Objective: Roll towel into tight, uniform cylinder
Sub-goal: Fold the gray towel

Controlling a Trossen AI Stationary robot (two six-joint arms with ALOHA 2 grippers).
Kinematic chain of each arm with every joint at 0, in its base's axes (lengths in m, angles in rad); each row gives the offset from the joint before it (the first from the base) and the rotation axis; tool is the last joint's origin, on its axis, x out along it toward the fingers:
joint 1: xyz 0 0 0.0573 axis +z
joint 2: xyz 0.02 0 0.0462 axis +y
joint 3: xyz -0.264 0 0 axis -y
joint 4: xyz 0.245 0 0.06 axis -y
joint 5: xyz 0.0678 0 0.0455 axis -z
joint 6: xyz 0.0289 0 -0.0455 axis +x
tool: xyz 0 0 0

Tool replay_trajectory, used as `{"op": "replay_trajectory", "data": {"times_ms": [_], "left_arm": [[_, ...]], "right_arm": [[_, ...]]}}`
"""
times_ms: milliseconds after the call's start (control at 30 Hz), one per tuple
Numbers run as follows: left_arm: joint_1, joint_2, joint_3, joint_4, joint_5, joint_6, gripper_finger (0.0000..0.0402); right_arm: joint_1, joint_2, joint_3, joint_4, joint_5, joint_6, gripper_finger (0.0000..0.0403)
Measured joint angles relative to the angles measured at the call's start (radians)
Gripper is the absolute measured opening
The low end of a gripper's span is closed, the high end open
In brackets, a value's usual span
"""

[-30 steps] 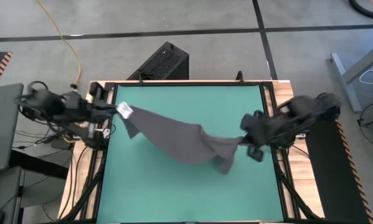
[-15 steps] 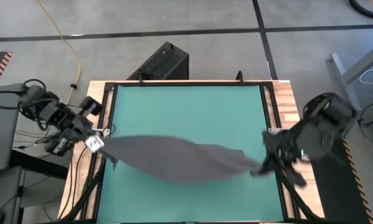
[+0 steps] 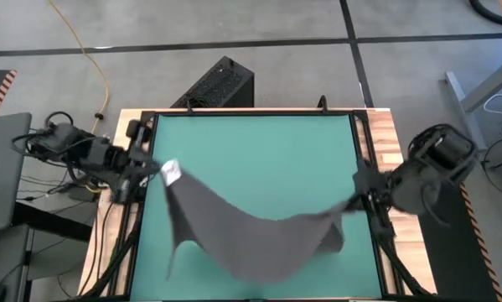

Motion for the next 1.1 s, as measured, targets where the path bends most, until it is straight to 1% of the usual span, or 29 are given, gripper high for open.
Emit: {"op": "replay_trajectory", "data": {"times_ms": [133,233,267,333,400,500,567,633,700,800,867,933,967,1033,1100], "left_arm": [[0.011,-0.009,0.0,-0.091,-0.339,0.08,0.0002],[0.042,-0.01,0.0,-0.168,-0.508,0.095,0.0002],[0.054,-0.013,0.0,-0.185,-0.54,0.1,0.0002],[0.08,-0.021,0.0,-0.209,-0.563,0.114,0.0002],[0.11,-0.034,-0.001,-0.206,-0.559,0.122,0.0002],[0.15,-0.063,0.015,-0.198,-0.533,0.126,0.0002],[0.166,-0.081,0.041,-0.204,-0.502,0.103,0.0002],[0.173,-0.099,0.074,-0.219,-0.449,0.072,0.0002],[0.172,-0.118,0.113,-0.257,-0.362,0.014,0.0002],[0.172,-0.144,0.16,-0.368,-0.189,-0.13,0.0002],[0.172,-0.158,0.16,-0.473,-0.06,-0.233,0.0002],[0.172,-0.162,0.14,-0.582,0.071,-0.337,0.0002],[0.172,-0.163,0.12,-0.617,0.132,-0.391,0.0002],[0.172,-0.166,0.052,-0.647,0.257,-0.487,0.0002],[0.167,-0.166,-0.057,-0.63,0.389,-0.58,0.0002]], "right_arm": [[-0.121,-0.029,-0.001,-0.02,0.143,-0.146,0.0018],[-0.238,-0.049,-0.004,-0.017,0.229,-0.269,0.0018],[-0.281,-0.053,-0.004,-0.018,0.261,-0.312,0.0018],[-0.369,-0.063,-0.004,-0.019,0.321,-0.398,0.0018],[-0.451,-0.07,-0.004,-0.017,0.353,-0.477,0.0018],[-0.553,-0.072,-0.004,-0.016,0.357,-0.551,0.0018],[-0.588,-0.074,-0.004,-0.016,0.336,-0.563,0.0018],[-0.596,-0.076,-0.004,-0.016,0.27,-0.557,0.0019],[-0.588,-0.077,-0.004,-0.016,0.183,-0.534,0.0019],[-0.534,-0.067,-0.008,-0.018,0.01,-0.411,0.0019],[-0.465,-0.055,-0.04,-0.018,-0.089,-0.29,0.0019],[-0.367,-0.041,-0.096,-0.015,-0.173,-0.168,0.0019],[-0.312,-0.03,-0.135,-0.013,-0.198,-0.112,0.0019],[-0.205,-0.005,-0.222,0.008,-0.228,-0.005,0.0019],[-0.103,0.028,-0.321,0.066,-0.258,0.093,0.0019]]}}
